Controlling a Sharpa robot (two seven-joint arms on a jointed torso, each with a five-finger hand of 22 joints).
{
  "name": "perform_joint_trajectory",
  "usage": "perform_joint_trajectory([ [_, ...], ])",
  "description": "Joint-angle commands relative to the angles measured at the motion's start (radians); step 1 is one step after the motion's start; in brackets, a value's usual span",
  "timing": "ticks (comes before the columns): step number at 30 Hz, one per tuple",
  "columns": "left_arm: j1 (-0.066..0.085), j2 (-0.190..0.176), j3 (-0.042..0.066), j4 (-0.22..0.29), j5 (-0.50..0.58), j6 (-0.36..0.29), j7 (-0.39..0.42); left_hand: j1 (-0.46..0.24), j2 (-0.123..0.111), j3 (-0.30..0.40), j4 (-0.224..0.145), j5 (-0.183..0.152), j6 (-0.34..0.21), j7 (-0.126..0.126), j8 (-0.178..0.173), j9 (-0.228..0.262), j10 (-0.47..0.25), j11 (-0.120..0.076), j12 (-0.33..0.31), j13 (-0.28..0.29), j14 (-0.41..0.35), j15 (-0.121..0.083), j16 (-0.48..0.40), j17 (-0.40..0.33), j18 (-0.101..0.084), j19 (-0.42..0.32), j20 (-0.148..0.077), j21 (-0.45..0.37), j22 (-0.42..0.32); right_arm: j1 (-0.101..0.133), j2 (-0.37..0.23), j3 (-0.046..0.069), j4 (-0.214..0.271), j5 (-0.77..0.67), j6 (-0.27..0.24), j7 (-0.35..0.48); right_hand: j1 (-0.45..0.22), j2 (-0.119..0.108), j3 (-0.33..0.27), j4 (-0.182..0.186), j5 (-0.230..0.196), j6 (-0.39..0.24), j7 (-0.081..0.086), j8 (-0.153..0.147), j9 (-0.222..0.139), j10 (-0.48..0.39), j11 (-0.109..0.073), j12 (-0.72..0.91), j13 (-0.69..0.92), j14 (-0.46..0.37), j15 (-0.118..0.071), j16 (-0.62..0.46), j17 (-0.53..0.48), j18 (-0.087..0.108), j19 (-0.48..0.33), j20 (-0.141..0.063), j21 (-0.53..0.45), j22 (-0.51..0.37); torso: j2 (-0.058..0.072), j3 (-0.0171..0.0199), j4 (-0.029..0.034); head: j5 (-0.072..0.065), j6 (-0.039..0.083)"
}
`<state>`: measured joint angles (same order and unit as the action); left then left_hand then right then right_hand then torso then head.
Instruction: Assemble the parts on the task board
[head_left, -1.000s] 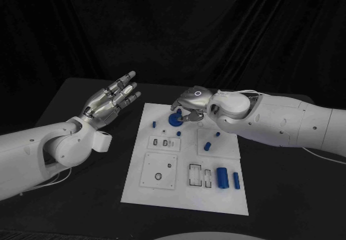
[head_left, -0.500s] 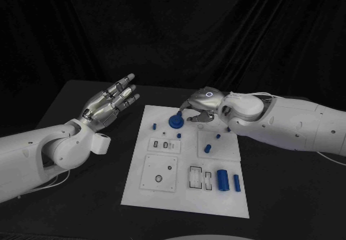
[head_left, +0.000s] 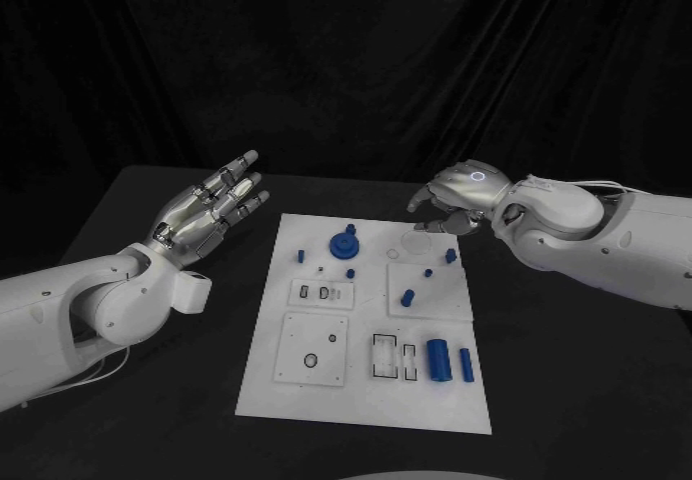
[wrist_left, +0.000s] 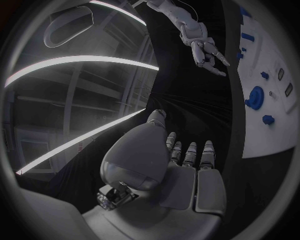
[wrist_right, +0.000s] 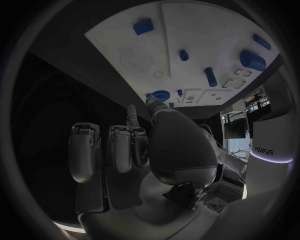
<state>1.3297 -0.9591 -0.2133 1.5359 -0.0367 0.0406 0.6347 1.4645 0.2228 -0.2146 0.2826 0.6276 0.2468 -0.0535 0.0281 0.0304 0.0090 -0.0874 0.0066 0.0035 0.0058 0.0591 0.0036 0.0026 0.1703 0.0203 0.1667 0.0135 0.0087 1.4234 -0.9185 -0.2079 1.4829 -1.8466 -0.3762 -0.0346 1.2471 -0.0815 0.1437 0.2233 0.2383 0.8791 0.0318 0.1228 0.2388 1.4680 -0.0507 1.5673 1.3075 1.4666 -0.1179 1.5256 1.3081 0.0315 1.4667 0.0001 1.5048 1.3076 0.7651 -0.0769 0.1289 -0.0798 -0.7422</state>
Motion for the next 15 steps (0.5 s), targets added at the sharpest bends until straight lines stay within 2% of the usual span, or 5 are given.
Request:
perform_joint_trajectory([
  [1, -0.001, 0.004, 0.001, -0.001, -0.002, 0.016, 0.013, 0.010, -0.003, 0.005, 0.001, 0.004, -0.003, 0.007, 0.003, 0.001, -0.002, 0.006, -0.005, -0.001, 0.000, 0.005, -0.001, 0.000, 0.007, 0.000, 0.004, 0.004, 0.001, -0.011, -0.034, 0.000, 0.022, 0.014, -0.029, -0.053, -0.006, -0.008, -0.001, 0.004, 0.001, -0.002, -0.001, 0.003, 0.002, 0.103, -0.001, 0.004, 0.263, 0.094, -0.004, 0.002, 0.208, -0.014, 0.070, -0.007, 0.002, 0.230, -0.003, -0.0009, -0.0051, 0.002, -0.003],
  [5, -0.002, 0.005, 0.001, -0.001, -0.002, 0.016, 0.014, 0.012, -0.003, 0.006, 0.001, 0.006, -0.003, 0.007, 0.003, 0.001, -0.003, 0.006, -0.005, -0.002, -0.001, 0.005, -0.001, 0.000, 0.007, 0.000, 0.004, 0.004, 0.001, -0.032, -0.083, 0.000, 0.045, 0.027, -0.039, -0.063, -0.004, -0.015, -0.003, 0.014, 0.000, -0.021, -0.006, -0.005, 0.003, 0.103, -0.005, 0.004, 0.263, 0.090, -0.006, -0.014, 0.187, -0.013, 0.068, -0.008, -0.002, 0.228, -0.005, -0.0014, -0.0064, 0.005, -0.002],
  [8, -0.002, 0.005, 0.001, -0.001, -0.002, 0.016, 0.014, 0.012, -0.003, 0.006, 0.001, 0.006, -0.003, 0.007, 0.003, 0.001, -0.003, 0.006, -0.005, -0.002, -0.001, 0.005, -0.001, 0.000, 0.007, 0.000, 0.004, 0.004, 0.001, -0.047, -0.109, 0.000, 0.055, 0.034, -0.049, -0.068, -0.007, -0.024, -0.007, 0.031, -0.020, -0.030, -0.008, -0.007, 0.004, 0.103, -0.006, 0.004, 0.263, 0.090, -0.008, -0.014, 0.186, -0.013, 0.068, -0.010, -0.002, 0.229, -0.005, -0.0016, -0.0070, 0.005, -0.004],
  [14, -0.003, 0.001, 0.001, -0.002, -0.002, 0.017, 0.014, 0.015, -0.004, 0.008, 0.000, 0.008, -0.003, 0.008, 0.003, 0.001, -0.003, 0.006, -0.005, -0.001, -0.001, 0.005, -0.001, 0.000, 0.007, 0.000, 0.005, 0.005, 0.002, -0.077, -0.145, -0.001, 0.067, 0.040, -0.077, -0.074, -0.007, -0.037, -0.011, 0.051, -0.034, -0.036, -0.007, -0.008, 0.007, 0.103, -0.007, 0.004, 0.263, 0.090, -0.009, -0.013, 0.186, -0.014, 0.070, -0.011, 0.002, 0.232, -0.004, -0.0001, -0.0060, 0.001, -0.002],
  [15, -0.003, 0.000, 0.001, -0.003, -0.002, 0.017, 0.014, 0.015, -0.004, 0.008, 0.000, 0.008, -0.003, 0.008, 0.003, 0.001, -0.003, 0.006, -0.005, -0.001, -0.001, 0.005, -0.001, 0.000, 0.007, 0.000, 0.005, 0.005, 0.002, -0.081, -0.148, -0.001, 0.069, 0.041, -0.079, -0.074, -0.008, -0.045, -0.014, 0.064, -0.055, -0.037, -0.008, -0.007, 0.009, 0.103, -0.007, 0.004, 0.263, 0.090, -0.009, -0.012, 0.186, -0.014, 0.070, -0.011, 0.002, 0.232, -0.004, -0.0002, -0.0060, 0.001, -0.002],
])
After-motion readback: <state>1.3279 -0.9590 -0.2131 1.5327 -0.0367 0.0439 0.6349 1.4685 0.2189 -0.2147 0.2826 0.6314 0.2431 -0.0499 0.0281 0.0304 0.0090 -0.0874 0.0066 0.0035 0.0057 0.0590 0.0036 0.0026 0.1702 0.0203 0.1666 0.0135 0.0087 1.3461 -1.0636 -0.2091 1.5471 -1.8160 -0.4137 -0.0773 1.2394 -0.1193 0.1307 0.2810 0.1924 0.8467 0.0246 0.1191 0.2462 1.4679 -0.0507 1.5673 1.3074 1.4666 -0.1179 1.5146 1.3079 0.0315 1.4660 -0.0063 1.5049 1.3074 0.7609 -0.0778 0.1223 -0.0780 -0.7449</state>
